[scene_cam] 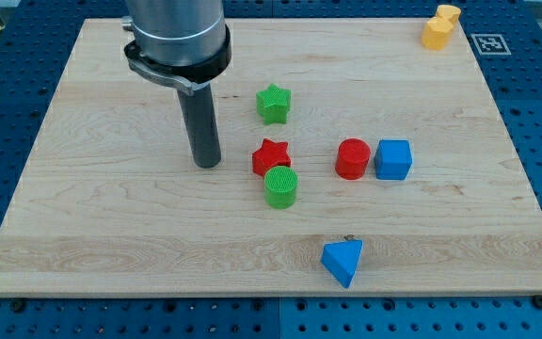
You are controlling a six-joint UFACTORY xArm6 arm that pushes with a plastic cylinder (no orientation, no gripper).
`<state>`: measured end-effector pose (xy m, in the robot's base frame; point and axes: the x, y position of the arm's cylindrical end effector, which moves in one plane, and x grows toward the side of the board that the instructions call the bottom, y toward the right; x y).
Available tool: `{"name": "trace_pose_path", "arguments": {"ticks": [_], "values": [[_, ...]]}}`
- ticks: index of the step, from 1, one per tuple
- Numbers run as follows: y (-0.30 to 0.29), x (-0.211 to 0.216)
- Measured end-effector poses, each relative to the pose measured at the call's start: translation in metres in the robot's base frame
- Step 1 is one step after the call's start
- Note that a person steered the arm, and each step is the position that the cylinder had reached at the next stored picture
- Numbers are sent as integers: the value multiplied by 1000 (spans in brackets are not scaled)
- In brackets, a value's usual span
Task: Move the red star right to the green circle
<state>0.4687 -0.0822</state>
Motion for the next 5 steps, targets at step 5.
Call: {"name": "trace_pose_path", "arguments": {"ticks": [5], "values": [[69, 0]]}}
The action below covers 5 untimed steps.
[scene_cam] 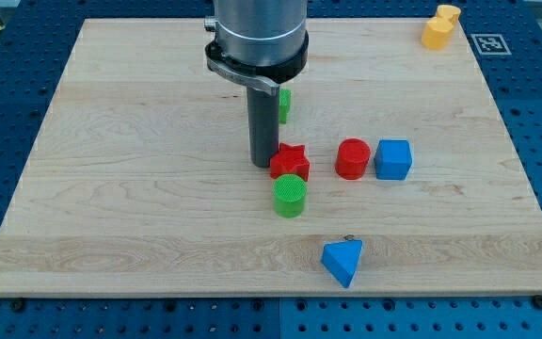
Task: Move the red star right to the green circle
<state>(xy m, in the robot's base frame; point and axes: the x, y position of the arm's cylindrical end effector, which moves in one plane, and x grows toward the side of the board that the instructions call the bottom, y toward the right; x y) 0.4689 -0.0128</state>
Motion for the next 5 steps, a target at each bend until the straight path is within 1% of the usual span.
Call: {"name": "trace_pose_path", "arguments": {"ticks": [1, 2, 4, 5], "values": [[0, 0], [29, 1], [67, 5], [72, 6]]}}
